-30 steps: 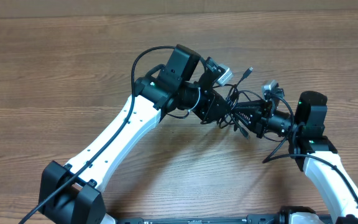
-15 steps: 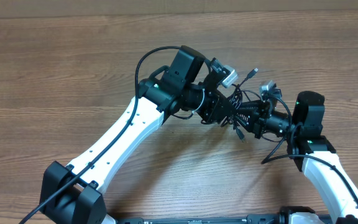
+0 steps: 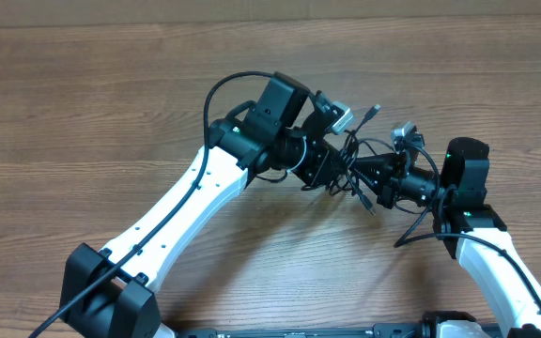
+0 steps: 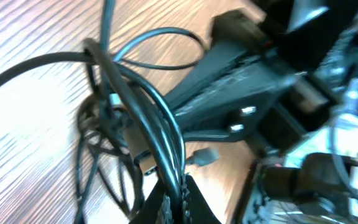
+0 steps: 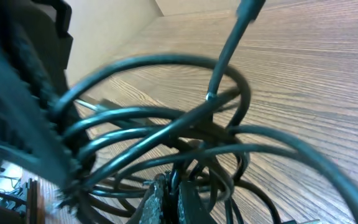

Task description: Untangle cables

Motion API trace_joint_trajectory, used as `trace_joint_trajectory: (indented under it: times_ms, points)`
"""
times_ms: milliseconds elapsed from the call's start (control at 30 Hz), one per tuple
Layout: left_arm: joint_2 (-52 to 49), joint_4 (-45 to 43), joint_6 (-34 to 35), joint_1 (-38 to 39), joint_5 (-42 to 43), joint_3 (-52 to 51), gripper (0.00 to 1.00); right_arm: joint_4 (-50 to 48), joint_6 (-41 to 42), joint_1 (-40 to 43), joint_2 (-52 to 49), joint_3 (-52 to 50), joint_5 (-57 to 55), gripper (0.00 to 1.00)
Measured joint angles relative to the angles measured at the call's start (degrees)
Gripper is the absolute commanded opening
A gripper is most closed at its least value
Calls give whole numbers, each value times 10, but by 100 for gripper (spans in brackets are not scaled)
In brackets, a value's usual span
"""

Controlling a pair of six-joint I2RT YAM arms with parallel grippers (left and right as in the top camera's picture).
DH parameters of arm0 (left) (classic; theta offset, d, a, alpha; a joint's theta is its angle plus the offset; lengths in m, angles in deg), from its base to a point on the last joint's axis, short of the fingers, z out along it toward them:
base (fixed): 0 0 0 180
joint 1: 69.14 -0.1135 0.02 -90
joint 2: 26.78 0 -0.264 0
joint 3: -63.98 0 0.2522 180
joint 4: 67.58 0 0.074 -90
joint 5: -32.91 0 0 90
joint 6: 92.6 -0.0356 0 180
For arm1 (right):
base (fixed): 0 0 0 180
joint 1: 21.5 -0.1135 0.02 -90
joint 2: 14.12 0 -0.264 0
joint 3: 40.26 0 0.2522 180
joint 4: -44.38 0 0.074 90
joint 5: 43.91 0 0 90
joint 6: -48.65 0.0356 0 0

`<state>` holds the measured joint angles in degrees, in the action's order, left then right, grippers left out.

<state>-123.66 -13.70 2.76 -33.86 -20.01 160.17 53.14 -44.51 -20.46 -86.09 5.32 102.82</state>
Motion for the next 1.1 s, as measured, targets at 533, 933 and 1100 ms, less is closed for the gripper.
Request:
trace_joint_trajectory:
  times_ms: [533,933,1100]
  points:
    - [0,34,-4,0,-61,0,4,-113,29,12,4,0,80,39]
    - [0,45,-13,4,-119,0,4,-98,63,18,9,0,106,100]
    - [0,57,-29,4,-113,0,4,-83,101,58,9,0,104,100]
